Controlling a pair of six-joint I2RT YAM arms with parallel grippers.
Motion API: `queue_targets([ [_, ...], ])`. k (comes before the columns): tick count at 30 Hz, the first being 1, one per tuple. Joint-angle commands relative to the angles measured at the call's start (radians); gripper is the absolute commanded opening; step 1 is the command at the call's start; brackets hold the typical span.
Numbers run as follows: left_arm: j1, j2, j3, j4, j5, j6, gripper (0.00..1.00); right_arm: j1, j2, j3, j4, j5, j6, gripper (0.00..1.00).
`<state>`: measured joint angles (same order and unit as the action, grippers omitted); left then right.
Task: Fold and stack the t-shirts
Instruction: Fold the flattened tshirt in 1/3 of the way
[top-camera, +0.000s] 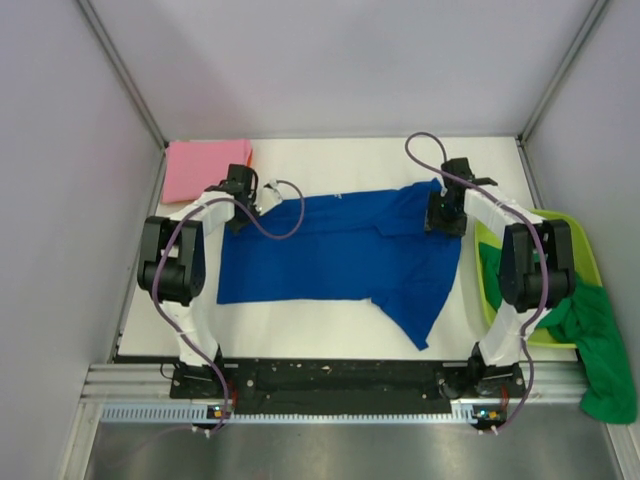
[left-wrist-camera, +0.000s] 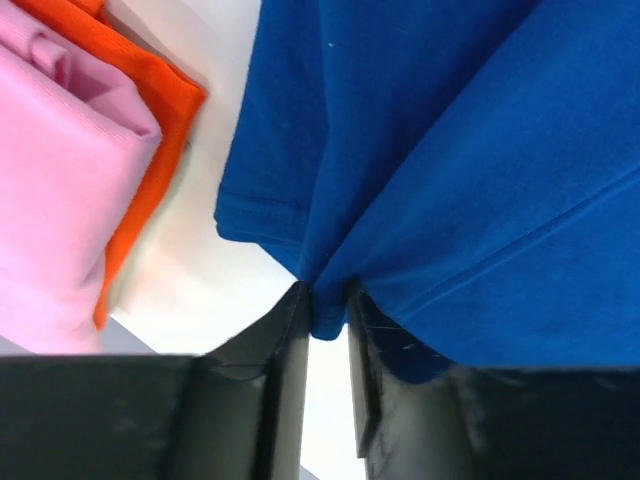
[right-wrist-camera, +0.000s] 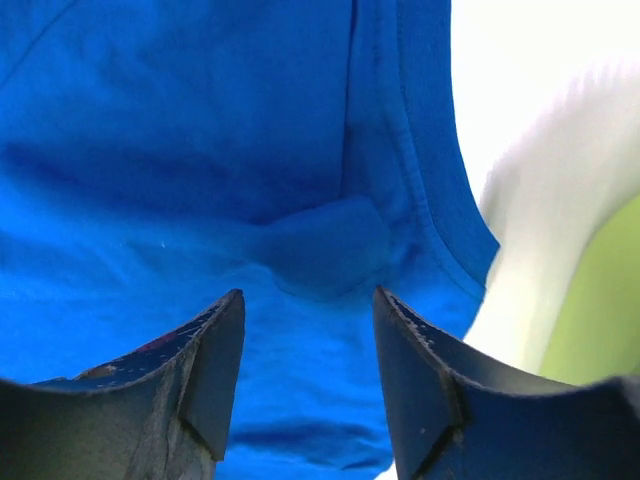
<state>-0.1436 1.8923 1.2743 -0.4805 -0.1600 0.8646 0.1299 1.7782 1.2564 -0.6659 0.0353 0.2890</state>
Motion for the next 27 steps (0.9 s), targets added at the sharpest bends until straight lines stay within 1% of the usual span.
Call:
queue_targets([
  [1, 0.009, 0.007, 0.020, 0.063, -0.013, 0.004, 0.17, -0.007, 0.053, 0.043, 0.080, 0.029, 0.009, 0.44],
  [2, 0.010, 0.005, 0.019, 0.065, -0.013, 0.005, 0.11, -0.006, 0.058, 0.049, 0.084, 0.050, 0.007, 0.34],
  [3, 0.013, 0.008, 0.019, 0.071, -0.015, 0.004, 0.00, -0.007, 0.058, 0.048, 0.088, 0.067, 0.004, 0.24],
  [4, 0.018, 0.008, 0.019, 0.077, -0.019, 0.001, 0.00, -0.007, 0.056, 0.047, 0.091, 0.075, 0.001, 0.13],
  [5, 0.022, 0.013, 0.023, 0.082, -0.024, -0.001, 0.00, -0.007, 0.053, 0.046, 0.092, 0.084, -0.001, 0.04],
  [6, 0.027, 0.017, 0.033, 0.086, -0.033, -0.006, 0.00, -0.009, 0.047, 0.038, 0.091, 0.089, -0.001, 0.00],
  [8, 0.041, 0.031, 0.054, 0.094, -0.059, -0.022, 0.00, -0.010, 0.023, 0.018, 0.088, 0.078, -0.002, 0.00],
  [11, 0.061, 0.059, 0.106, 0.092, -0.094, -0.055, 0.00, -0.010, -0.063, -0.037, 0.083, 0.017, 0.004, 0.00],
  [15, 0.062, 0.080, 0.145, 0.088, -0.128, -0.064, 0.00, -0.007, -0.187, -0.130, 0.091, -0.153, 0.015, 0.00],
  [16, 0.062, 0.080, 0.149, 0.086, -0.128, -0.065, 0.03, -0.007, -0.198, -0.143, 0.092, -0.197, 0.018, 0.00],
  [17, 0.061, 0.080, 0.155, 0.088, -0.128, -0.068, 0.10, -0.007, -0.207, -0.155, 0.094, -0.243, 0.019, 0.00],
  [18, 0.058, 0.080, 0.158, 0.086, -0.128, -0.070, 0.19, -0.007, -0.215, -0.161, 0.095, -0.291, 0.019, 0.00],
  [21, 0.038, 0.065, 0.146, 0.082, -0.141, -0.061, 0.48, -0.007, -0.204, -0.158, 0.104, -0.360, 0.024, 0.00],
  [23, 0.013, 0.027, 0.114, 0.085, -0.136, -0.046, 0.62, -0.007, -0.200, -0.146, 0.104, -0.406, 0.030, 0.00],
  [24, 0.000, -0.001, 0.096, 0.094, -0.135, -0.039, 0.66, -0.007, -0.203, -0.140, 0.106, -0.432, 0.032, 0.00],
  [27, -0.046, -0.094, 0.056, 0.100, -0.096, -0.029, 0.71, -0.007, -0.209, -0.109, 0.111, -0.477, 0.045, 0.00],
])
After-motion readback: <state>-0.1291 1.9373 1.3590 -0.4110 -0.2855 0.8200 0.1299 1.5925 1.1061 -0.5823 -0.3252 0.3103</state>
